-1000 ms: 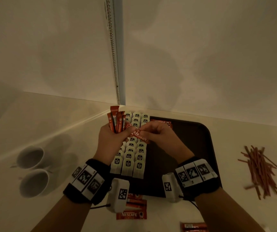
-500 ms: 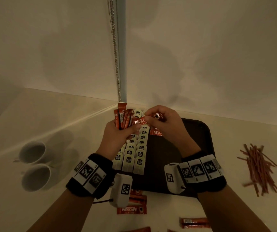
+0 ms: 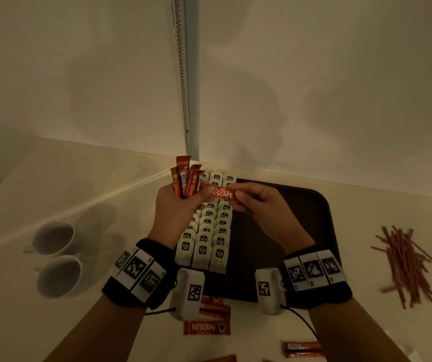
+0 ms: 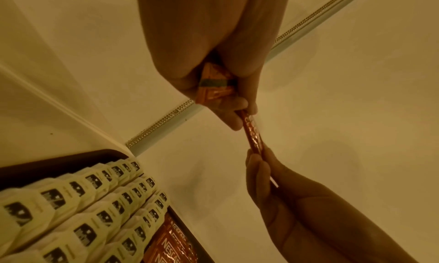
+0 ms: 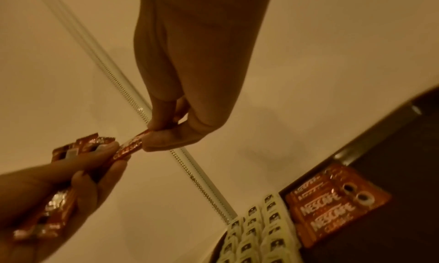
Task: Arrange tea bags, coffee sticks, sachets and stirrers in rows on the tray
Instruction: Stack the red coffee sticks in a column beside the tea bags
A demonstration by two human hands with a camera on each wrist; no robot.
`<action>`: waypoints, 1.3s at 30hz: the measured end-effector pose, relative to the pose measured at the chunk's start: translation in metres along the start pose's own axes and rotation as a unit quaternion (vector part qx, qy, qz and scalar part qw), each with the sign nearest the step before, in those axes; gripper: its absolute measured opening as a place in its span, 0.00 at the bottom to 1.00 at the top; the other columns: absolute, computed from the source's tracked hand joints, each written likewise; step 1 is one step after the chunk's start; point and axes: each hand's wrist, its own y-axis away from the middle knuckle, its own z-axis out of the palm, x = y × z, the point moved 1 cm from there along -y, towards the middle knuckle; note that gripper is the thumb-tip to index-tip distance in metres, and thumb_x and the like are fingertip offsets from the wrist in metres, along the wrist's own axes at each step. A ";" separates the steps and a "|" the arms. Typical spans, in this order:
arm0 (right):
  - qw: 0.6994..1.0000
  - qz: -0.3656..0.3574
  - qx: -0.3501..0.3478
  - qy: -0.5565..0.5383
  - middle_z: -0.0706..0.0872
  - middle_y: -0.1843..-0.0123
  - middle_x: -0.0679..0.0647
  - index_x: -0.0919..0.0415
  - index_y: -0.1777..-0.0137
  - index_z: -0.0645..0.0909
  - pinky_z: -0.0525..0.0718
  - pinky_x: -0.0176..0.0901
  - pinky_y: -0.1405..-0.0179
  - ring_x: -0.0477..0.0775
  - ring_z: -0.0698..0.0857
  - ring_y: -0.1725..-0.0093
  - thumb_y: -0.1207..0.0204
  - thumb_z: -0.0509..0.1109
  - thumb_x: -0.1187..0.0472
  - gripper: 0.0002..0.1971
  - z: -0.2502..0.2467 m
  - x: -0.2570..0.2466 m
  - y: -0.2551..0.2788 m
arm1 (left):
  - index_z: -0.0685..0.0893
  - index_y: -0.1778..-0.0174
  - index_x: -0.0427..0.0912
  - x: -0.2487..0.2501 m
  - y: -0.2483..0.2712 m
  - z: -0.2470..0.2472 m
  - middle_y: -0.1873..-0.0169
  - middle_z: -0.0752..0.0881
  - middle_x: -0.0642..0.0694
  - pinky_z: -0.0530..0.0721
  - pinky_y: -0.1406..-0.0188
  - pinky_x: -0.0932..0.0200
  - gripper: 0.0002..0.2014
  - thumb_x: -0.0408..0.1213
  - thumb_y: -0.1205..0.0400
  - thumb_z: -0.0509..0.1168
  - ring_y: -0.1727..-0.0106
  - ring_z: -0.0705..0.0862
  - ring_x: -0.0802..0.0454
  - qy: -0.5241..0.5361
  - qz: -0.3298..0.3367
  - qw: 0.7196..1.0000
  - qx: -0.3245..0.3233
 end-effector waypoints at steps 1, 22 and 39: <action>1.000 -0.005 0.005 0.022 0.89 0.54 0.53 0.60 0.45 0.85 0.86 0.34 0.54 0.46 0.87 0.56 0.23 0.65 0.70 0.11 -0.001 0.000 0.000 | 0.89 0.61 0.46 -0.001 0.000 -0.001 0.65 0.92 0.47 0.88 0.52 0.44 0.05 0.30 0.26 0.74 0.60 0.91 0.48 0.004 0.001 1.000 0.006; 0.899 0.163 0.142 0.380 0.82 0.37 0.52 0.54 0.48 0.81 0.74 0.48 0.32 0.52 0.78 0.35 0.24 0.70 0.66 0.08 -0.083 0.097 -0.025 | 0.75 0.61 0.46 -0.031 0.003 -0.030 0.79 0.70 0.52 0.69 0.78 0.60 0.07 0.36 0.17 0.64 0.79 0.66 0.55 0.044 -0.175 0.982 0.057; 0.865 0.114 0.202 0.445 0.77 0.39 0.56 0.58 0.44 0.81 0.75 0.45 0.35 0.54 0.79 0.39 0.25 0.71 0.65 0.10 -0.087 0.108 -0.040 | 0.72 0.58 0.45 -0.029 0.002 -0.028 0.74 0.73 0.49 0.70 0.76 0.59 0.06 0.31 0.17 0.56 0.77 0.69 0.53 0.063 -0.181 0.981 0.034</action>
